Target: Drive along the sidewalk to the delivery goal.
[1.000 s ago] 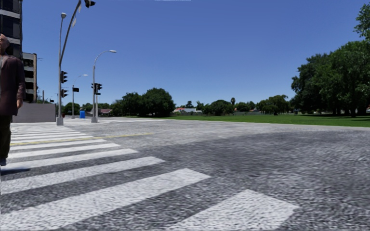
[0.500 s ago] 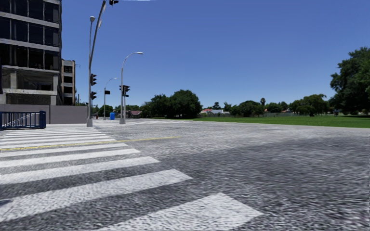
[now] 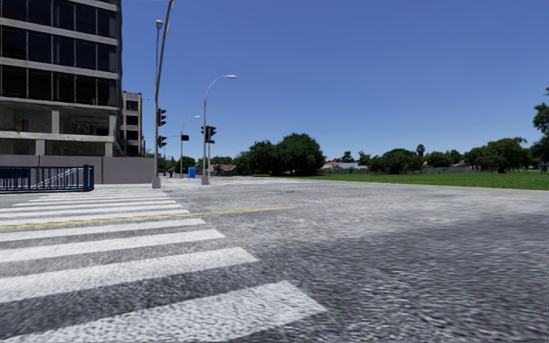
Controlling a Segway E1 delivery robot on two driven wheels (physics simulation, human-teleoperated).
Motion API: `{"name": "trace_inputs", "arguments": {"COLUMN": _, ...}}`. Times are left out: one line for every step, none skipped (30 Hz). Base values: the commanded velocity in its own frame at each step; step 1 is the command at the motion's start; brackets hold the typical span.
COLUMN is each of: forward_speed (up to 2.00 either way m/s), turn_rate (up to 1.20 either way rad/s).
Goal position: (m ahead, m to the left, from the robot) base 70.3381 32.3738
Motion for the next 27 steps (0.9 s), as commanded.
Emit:
{"name": "trace_inputs", "arguments": {"forward_speed": 1.47, "turn_rate": 0.05}}
{"name": "trace_inputs", "arguments": {"forward_speed": 1.47, "turn_rate": 0.18}}
{"name": "trace_inputs", "arguments": {"forward_speed": 1.47, "turn_rate": 0.26}}
{"name": "trace_inputs", "arguments": {"forward_speed": 1.47, "turn_rate": 0.26}}
{"name": "trace_inputs", "arguments": {"forward_speed": 1.47, "turn_rate": 0.29}}
{"name": "trace_inputs", "arguments": {"forward_speed": 1.47, "turn_rate": 0.30}}
{"name": "trace_inputs", "arguments": {"forward_speed": 1.47, "turn_rate": 0.35}}
{"name": "trace_inputs", "arguments": {"forward_speed": 1.47, "turn_rate": 0.35}}
{"name": "trace_inputs", "arguments": {"forward_speed": 1.47, "turn_rate": 0.42}}
{"name": "trace_inputs", "arguments": {"forward_speed": 1.47, "turn_rate": 0.48}}
{"name": "trace_inputs", "arguments": {"forward_speed": 1.47, "turn_rate": 0.48}}
{"name": "trace_inputs", "arguments": {"forward_speed": 1.47, "turn_rate": 0.51}}
{"name": "trace_inputs", "arguments": {"forward_speed": 1.47, "turn_rate": 0.55}}
{"name": "trace_inputs", "arguments": {"forward_speed": 1.44, "turn_rate": 0.60}}
{"name": "trace_inputs", "arguments": {"forward_speed": 1.44, "turn_rate": 0.60}}
{"name": "trace_inputs", "arguments": {"forward_speed": 1.34, "turn_rate": 0.70}}
{"name": "trace_inputs", "arguments": {"forward_speed": 1.26, "turn_rate": 0.73}}
{"name": "trace_inputs", "arguments": {"forward_speed": 1.18, "turn_rate": 0.74}}
{"name": "trace_inputs", "arguments": {"forward_speed": 1.18, "turn_rate": 0.74}}
{"name": "trace_inputs", "arguments": {"forward_speed": 1.13, "turn_rate": 0.78}}
{"name": "trace_inputs", "arguments": {"forward_speed": 1.12, "turn_rate": 0.80}}
{"name": "trace_inputs", "arguments": {"forward_speed": 1.12, "turn_rate": 0.80}}
{"name": "trace_inputs", "arguments": {"forward_speed": 1.12, "turn_rate": 0.80}}
{"name": "trace_inputs", "arguments": {"forward_speed": 1.11, "turn_rate": 0.80}}
{"name": "trace_inputs", "arguments": {"forward_speed": 1.11, "turn_rate": 0.80}}
{"name": "trace_inputs", "arguments": {"forward_speed": 1.11, "turn_rate": 0.80}}
{"name": "trace_inputs", "arguments": {"forward_speed": 1.11, "turn_rate": 0.80}}
